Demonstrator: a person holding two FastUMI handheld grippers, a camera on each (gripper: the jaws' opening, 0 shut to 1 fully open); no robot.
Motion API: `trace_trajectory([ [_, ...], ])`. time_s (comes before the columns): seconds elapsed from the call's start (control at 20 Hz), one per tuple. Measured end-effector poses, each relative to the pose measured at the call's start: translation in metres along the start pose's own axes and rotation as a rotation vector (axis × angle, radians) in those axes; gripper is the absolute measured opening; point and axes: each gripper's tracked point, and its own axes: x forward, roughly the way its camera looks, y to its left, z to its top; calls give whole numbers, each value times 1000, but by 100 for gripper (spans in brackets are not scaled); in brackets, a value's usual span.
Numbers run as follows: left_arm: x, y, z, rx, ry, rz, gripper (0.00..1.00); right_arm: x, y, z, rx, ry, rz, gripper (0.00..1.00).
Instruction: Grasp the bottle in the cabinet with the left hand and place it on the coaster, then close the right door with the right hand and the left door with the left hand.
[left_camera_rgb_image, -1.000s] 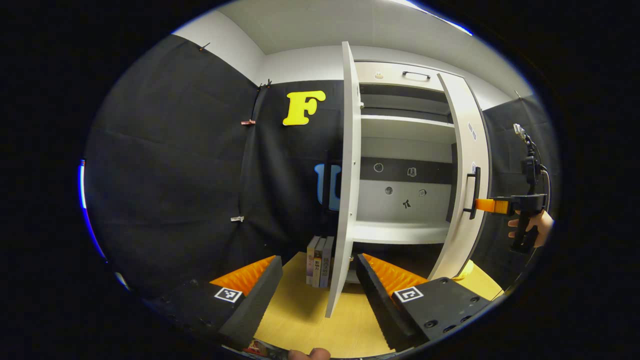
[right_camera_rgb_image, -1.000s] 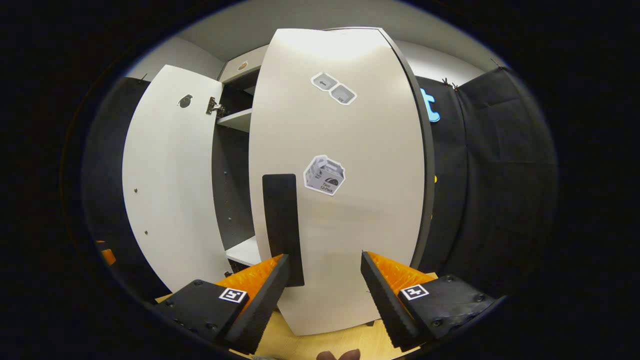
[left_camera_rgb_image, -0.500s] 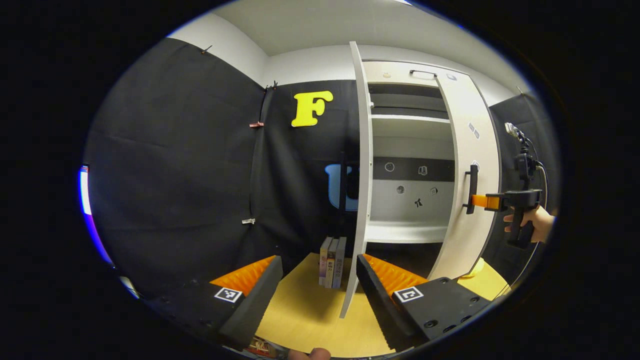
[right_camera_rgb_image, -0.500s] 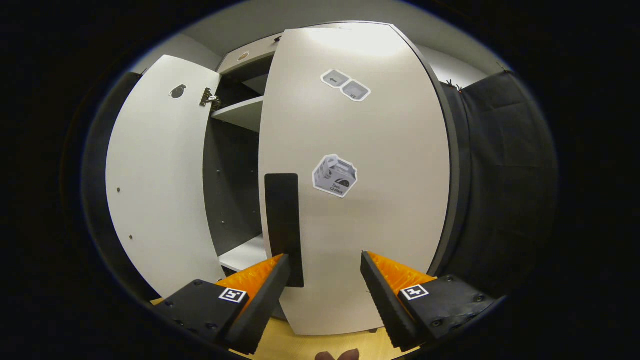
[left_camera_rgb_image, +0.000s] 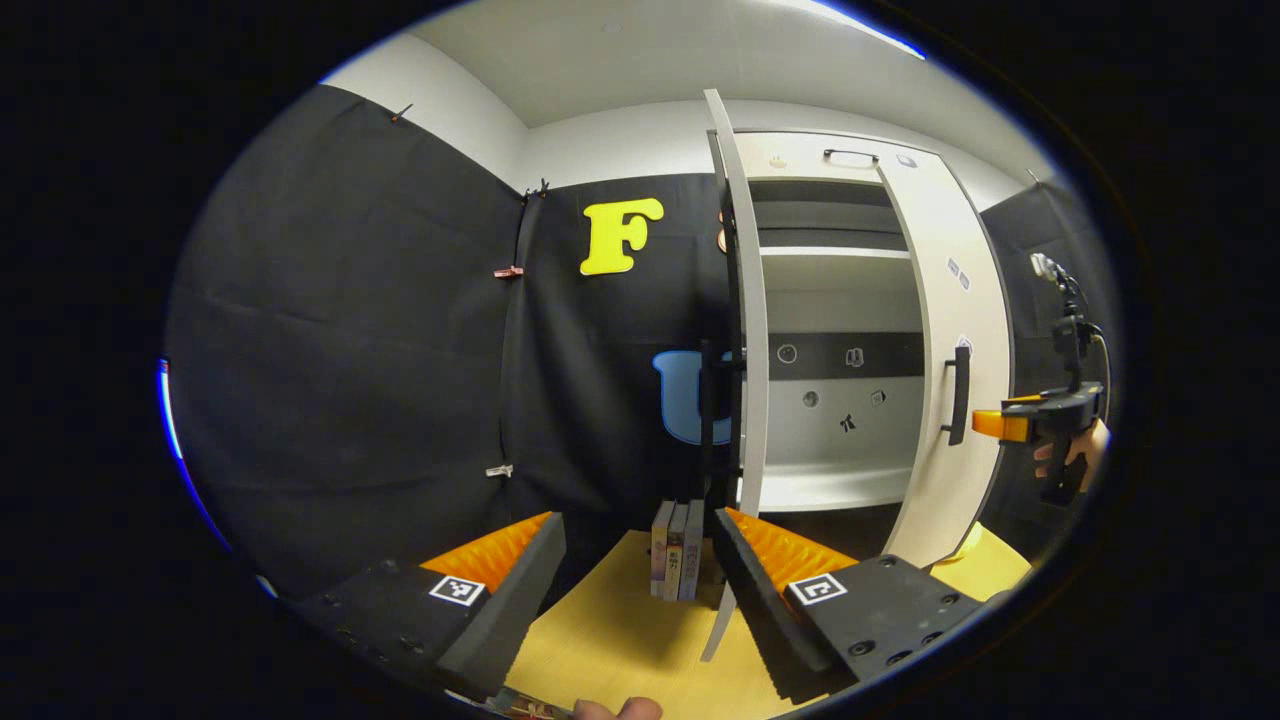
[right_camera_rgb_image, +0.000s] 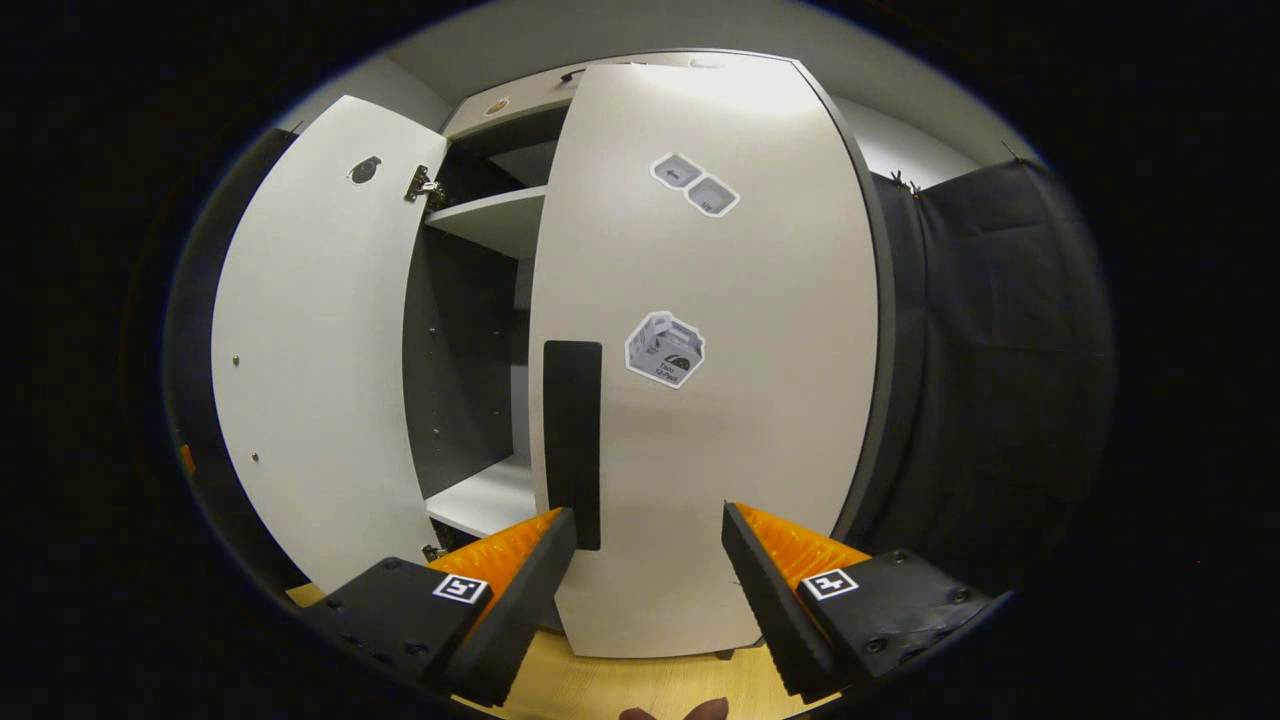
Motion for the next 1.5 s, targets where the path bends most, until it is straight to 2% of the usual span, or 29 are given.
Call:
trace_trajectory([
  [0.3,62,19,6,-68,17,-16,95,-52,-4,12,-35,-39,-32,98],
  [0.65,127,19,-2,-20,26,-49,95,-96,-12,5,-43,-27,-76,98],
  [0.8,126,8,2,-29,12,-94,92,-107,-17,3,-31,-23,-94,98],
  [0.95,122,3,5,0,8,-93,90,-111,-15,-1,-15,-1,-79,98],
  [1.1,118,-8,5,7,15,-89,93,-116,-14,0,-19,-7,-73,98],
  [1.15,116,-12,5,-5,18,-89,88,-119,-13,1,-23,-14,-68,98],
  [1.25,112,-19,3,-23,23,-89,88,-123,-14,2,-22,-17,-58,98],
  [1.3,110,-23,3,-22,25,-90,93,-124,-15,1,-17,-16,-54,98],
  [1.5,101,-55,3,-22,27,-128,93,-121,-28,-1,0,-8,-49,98],
])
